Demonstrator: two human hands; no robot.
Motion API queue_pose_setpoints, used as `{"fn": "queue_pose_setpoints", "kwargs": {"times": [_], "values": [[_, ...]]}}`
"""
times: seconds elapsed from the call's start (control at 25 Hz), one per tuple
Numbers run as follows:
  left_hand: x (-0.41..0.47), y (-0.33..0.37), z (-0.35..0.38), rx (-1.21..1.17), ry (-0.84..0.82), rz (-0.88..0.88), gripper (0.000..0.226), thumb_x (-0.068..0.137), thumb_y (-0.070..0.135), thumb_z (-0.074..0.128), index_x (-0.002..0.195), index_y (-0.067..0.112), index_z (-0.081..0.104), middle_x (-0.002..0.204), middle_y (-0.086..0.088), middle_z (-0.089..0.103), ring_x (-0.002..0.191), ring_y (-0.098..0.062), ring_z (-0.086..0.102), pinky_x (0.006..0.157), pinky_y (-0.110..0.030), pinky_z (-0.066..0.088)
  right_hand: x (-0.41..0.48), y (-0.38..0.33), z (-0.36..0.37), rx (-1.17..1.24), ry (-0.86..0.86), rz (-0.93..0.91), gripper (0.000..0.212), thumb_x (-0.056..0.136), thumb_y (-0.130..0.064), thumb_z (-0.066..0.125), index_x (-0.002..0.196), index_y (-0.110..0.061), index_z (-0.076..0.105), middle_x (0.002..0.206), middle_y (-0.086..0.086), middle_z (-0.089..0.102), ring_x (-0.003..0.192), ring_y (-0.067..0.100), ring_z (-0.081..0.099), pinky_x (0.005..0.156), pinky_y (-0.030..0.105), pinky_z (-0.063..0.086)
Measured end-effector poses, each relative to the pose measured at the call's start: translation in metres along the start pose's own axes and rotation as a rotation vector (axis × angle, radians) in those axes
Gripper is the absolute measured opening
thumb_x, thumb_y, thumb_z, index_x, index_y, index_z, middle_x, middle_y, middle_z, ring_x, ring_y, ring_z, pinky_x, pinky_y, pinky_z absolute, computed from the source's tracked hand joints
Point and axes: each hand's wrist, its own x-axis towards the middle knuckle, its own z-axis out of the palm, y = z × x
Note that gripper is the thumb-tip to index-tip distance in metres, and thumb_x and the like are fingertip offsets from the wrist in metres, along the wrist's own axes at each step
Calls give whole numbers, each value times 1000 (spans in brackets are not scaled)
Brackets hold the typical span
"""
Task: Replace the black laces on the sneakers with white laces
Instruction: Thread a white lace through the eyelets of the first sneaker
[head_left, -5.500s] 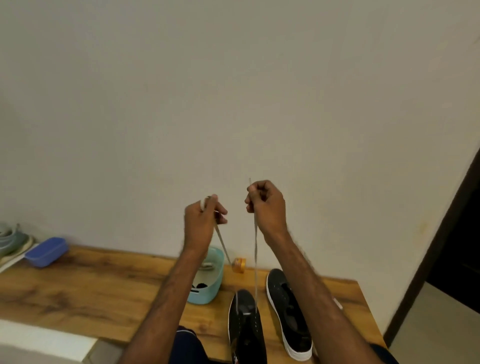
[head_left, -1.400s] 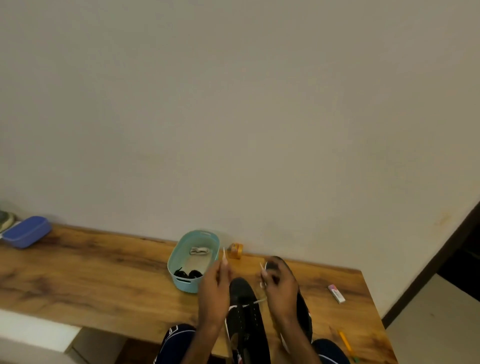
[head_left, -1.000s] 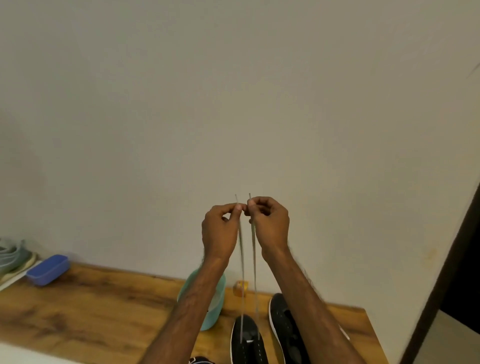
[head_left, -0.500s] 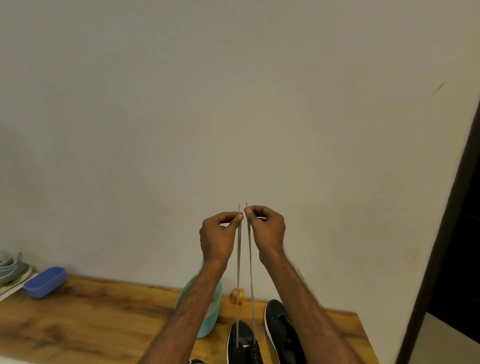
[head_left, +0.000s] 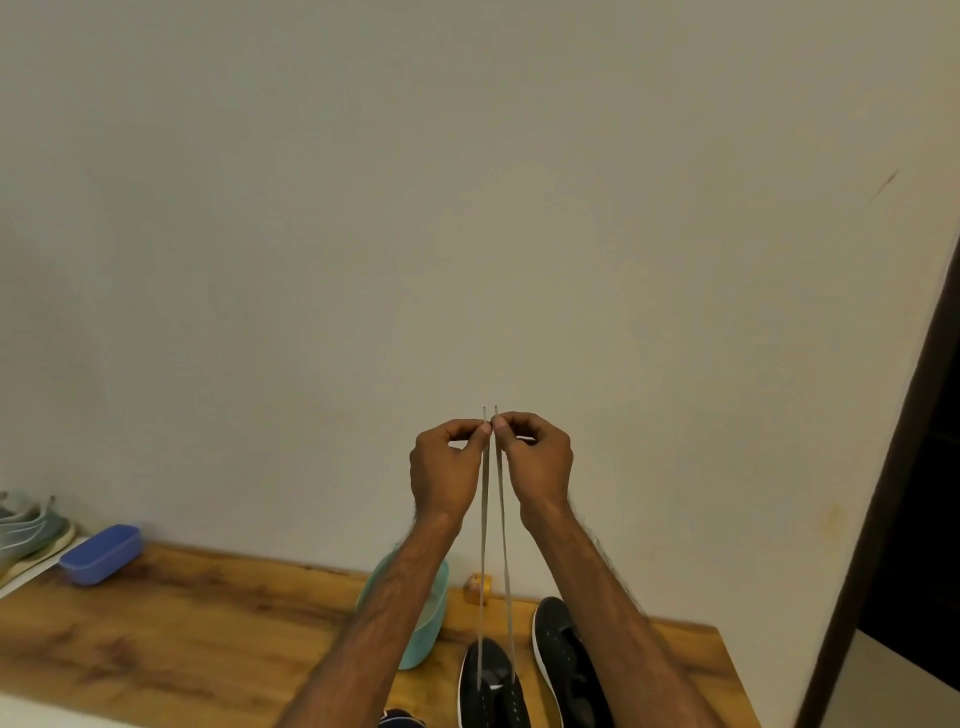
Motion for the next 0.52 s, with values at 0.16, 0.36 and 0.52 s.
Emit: {"fn": "queue_pose_setpoints", "kwargs": {"times": [0.16,0.36,0.52], "values": [[1,-3,-3,-1,-18,10,12,90,28,72,99,23,77,90,14,74,91,-4,67,89,-34,57,-1,0,-2,-7,-7,7,8,89,-21,73,86,-28,74,84,-9,74,85,10,69,77,27,57],[20,-28,-28,6,48,-91,18,88,31,73,95,15,76,91,-2,74,89,-30,70,80,-51,57,16,4,-35,5,41,64,4,88,-17,75,89,-13,75,84,4,73,81,17,66,81,35,54],[23,-83,-54,170,83,-170,20,92,36,67,97,17,73,96,1,72,93,-26,68,80,-41,56,22,51,-75,-30,33,151,10,92,-18,70,95,-10,73,91,8,73,87,22,68,80,36,57]]}}
